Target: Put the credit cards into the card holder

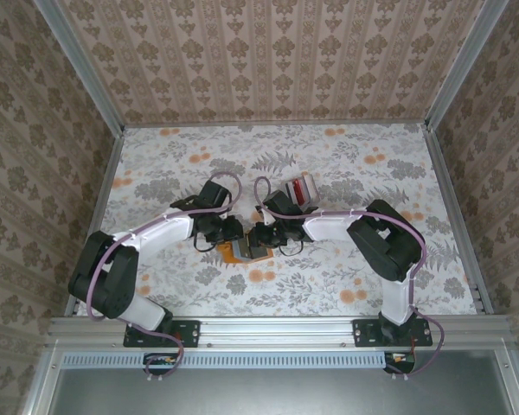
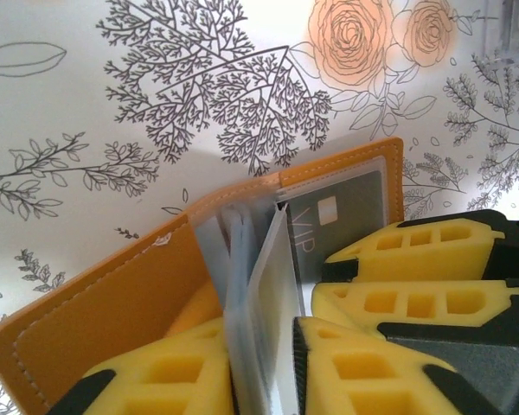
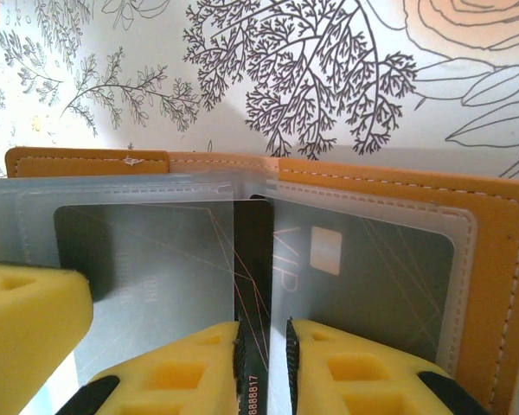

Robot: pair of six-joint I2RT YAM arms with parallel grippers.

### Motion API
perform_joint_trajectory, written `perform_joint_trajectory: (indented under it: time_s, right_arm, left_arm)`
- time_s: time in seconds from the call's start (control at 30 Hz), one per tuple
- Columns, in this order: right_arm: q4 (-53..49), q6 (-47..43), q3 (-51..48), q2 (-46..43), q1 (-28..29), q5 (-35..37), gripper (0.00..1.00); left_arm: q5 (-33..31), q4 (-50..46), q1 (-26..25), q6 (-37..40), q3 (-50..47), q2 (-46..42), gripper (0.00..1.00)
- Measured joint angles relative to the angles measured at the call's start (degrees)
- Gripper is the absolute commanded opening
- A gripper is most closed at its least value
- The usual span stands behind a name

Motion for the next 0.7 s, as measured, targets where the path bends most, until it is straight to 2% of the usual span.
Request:
perform_joint_trajectory:
  time_s: [0.17,0.5,0.7]
  right_arm:
    - [1.5,0.8,-0.6,0.1,0.0,-0.8,0.23]
    - [3.4,1.7,-0.8,0.8,-0.4,-2.1,0.23]
    - [4.6,1.9,-0.8,1.3,-0.5,-2.9,0.23]
  left_arm:
    - [0.2,0.0,0.0,-0.1,0.0,-0.6,0.14]
    - [0.4,0.0,0.0,-0.3,0.0,-1.9,0.21]
    - [0.4,-0.1,0.0,-0.3,0.1,-2.5,0.18]
